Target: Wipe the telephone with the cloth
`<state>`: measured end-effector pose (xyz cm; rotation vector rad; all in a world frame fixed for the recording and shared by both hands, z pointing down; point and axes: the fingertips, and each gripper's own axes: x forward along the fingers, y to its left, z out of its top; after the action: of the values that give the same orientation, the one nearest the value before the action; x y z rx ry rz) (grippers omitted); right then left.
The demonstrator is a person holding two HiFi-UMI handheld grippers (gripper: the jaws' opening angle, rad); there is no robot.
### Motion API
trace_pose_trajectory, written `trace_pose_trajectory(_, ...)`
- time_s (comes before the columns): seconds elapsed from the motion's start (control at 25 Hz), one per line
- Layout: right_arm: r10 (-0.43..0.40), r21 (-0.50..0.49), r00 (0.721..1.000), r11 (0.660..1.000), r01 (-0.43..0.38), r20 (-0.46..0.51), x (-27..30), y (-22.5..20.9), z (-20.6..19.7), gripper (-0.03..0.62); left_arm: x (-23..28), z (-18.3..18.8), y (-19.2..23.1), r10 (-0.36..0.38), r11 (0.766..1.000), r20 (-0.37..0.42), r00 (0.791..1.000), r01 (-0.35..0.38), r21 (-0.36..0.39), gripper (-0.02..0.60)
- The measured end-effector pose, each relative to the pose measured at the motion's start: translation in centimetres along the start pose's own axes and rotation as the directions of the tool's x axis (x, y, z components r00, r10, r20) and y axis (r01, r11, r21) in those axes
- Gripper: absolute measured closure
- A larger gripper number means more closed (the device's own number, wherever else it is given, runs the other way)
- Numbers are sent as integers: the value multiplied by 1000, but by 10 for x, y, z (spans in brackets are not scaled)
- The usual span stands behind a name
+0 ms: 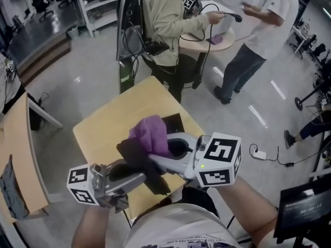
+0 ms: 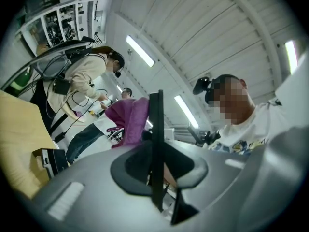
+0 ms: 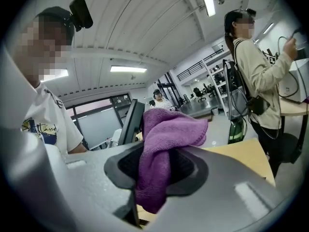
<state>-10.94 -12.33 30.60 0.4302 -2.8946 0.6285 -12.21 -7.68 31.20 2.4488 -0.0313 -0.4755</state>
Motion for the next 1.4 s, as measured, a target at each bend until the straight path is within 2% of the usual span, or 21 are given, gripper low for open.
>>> trace_pose_trajectory(0.36,14,-18,999,1000,-15,-41,6,6,-10,482,-9,6,0,-1,1000,-2,1000,1,11,495)
trace_pose_trajectory(0.8,2,-50,992,999,-9,-130,-8,6,-43,482,-1,3,2,-3,1000,8,1000,3,5,495)
trace_pose_trajectory(1.4,-72,-54,964,997,61,-255,-36,-4,-91,482,-2,21,13,37,999,47,998,-36,-11,495)
